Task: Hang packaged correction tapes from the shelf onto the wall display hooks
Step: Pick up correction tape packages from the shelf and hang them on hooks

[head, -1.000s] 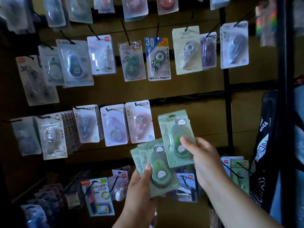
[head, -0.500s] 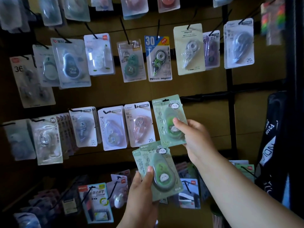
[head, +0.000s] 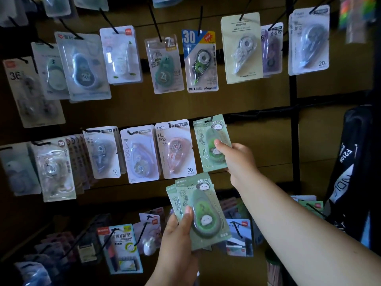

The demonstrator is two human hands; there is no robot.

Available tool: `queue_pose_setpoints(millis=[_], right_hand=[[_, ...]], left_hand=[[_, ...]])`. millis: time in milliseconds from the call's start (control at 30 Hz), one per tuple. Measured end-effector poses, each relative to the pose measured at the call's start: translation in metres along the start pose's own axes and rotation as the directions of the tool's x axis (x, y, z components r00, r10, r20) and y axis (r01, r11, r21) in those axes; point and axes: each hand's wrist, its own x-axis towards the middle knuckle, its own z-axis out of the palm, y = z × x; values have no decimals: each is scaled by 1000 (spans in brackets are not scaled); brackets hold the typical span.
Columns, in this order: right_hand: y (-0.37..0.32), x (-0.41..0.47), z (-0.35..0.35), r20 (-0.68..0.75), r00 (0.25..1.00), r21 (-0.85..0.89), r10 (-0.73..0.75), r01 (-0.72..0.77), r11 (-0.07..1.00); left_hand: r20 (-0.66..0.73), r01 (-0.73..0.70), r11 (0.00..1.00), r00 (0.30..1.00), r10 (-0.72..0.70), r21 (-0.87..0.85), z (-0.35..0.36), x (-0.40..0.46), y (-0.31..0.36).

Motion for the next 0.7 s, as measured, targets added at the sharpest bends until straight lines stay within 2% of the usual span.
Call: queue_pose_setpoints(millis=[267, 500, 633, 700], right_hand=[[10, 17, 5, 0, 997, -107, 72, -72, 992], [13, -41, -15, -12, 997, -280, 79, -79, 957], [20, -87, -25, 132, 982, -377, 132, -74, 923], [25, -104, -30, 196, 967, -367, 161, -80, 927]], left_hand=[[1, -18, 1000, 1000, 18, -5, -3, 1, 6], [7, -59, 997, 998, 59, 39, -3, -4, 6], [1, -89, 994, 996, 90, 69, 1, -5, 4], [-11, -107, 991, 994, 108, 84, 4, -5, 3]])
